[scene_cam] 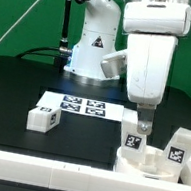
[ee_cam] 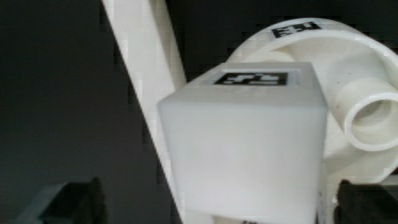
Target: Assemble stool
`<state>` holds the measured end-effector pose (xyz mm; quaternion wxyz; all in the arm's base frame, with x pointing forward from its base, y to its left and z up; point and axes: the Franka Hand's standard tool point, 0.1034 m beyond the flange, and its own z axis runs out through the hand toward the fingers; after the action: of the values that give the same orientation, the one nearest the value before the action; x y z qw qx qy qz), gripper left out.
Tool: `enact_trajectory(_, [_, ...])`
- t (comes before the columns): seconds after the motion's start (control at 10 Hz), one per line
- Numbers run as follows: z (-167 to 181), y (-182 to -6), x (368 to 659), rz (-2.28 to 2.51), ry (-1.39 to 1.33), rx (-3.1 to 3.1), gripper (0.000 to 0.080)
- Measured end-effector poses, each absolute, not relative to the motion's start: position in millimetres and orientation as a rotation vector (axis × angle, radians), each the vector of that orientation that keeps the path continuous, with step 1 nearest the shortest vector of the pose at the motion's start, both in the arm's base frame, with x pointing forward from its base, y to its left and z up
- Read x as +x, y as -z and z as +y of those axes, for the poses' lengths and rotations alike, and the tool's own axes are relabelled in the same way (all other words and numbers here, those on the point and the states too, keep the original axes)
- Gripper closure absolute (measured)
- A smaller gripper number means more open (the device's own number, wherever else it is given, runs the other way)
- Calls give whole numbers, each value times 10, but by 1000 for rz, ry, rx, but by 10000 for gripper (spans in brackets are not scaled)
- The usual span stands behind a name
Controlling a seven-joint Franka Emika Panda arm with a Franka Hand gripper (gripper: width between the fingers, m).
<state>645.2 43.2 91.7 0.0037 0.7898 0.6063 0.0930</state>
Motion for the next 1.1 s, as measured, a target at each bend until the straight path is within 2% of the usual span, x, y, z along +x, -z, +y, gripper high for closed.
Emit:
enact_trajectory(0.2, [413, -903, 6447, 1897, -289, 2480, 151])
enact_trajectory(0.4, [402, -891, 6443, 1896, -286, 2483, 401])
enact_trajectory(0.5, [407, -895, 6449, 1896, -289, 2482, 401])
enact_trajectory(0.6, [407, -898, 6452, 1895, -290, 2481, 440])
enact_trajectory(1.1, [383, -904, 6465, 1805, -299, 2551, 440])
